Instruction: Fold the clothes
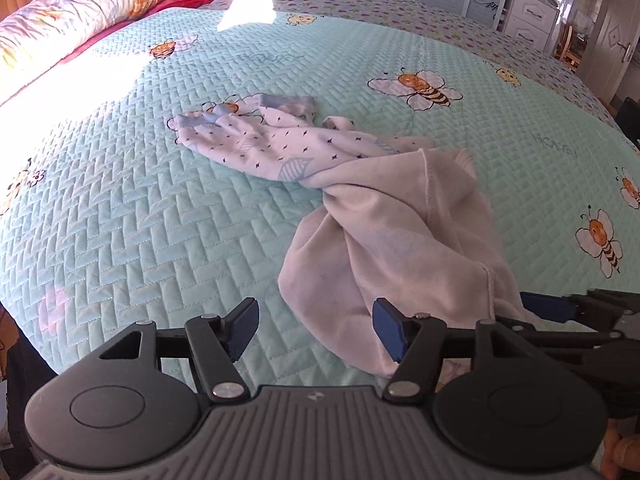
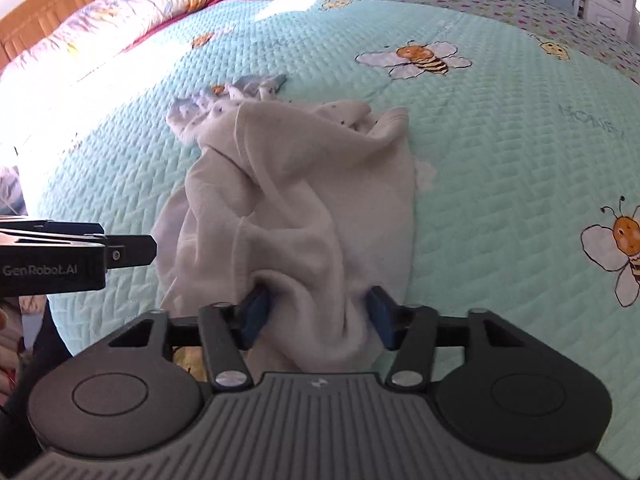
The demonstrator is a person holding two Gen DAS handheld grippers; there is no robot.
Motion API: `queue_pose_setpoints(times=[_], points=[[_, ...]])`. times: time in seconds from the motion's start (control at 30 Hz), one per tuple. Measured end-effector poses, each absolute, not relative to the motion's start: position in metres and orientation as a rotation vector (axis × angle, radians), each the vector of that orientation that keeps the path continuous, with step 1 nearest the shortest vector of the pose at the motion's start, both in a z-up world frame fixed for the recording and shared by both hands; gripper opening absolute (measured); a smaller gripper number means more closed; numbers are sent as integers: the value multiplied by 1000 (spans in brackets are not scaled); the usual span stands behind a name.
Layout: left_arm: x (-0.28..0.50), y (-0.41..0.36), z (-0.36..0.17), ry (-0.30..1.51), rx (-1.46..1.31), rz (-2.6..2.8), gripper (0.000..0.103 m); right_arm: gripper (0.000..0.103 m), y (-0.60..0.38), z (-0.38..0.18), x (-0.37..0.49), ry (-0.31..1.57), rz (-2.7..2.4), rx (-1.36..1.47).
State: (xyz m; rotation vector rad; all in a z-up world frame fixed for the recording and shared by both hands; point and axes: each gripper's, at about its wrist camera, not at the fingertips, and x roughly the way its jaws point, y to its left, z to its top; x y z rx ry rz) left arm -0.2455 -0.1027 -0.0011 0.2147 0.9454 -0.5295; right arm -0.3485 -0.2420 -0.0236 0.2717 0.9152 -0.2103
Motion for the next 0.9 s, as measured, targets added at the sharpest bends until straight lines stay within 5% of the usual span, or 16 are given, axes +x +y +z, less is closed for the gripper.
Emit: queue_pose_setpoints(times=[0.07, 0.17, 0.9], points=[[-243, -102, -7, 957, 215, -526, 65, 22, -238, -22, -346, 919, -215, 223], [-237, -101, -16, 979, 209, -519, 65, 18, -233, -20, -343, 922, -221, 153], [-230, -120, -24, 998, 216, -549, 65, 16, -239, -8, -351, 969, -260, -68]])
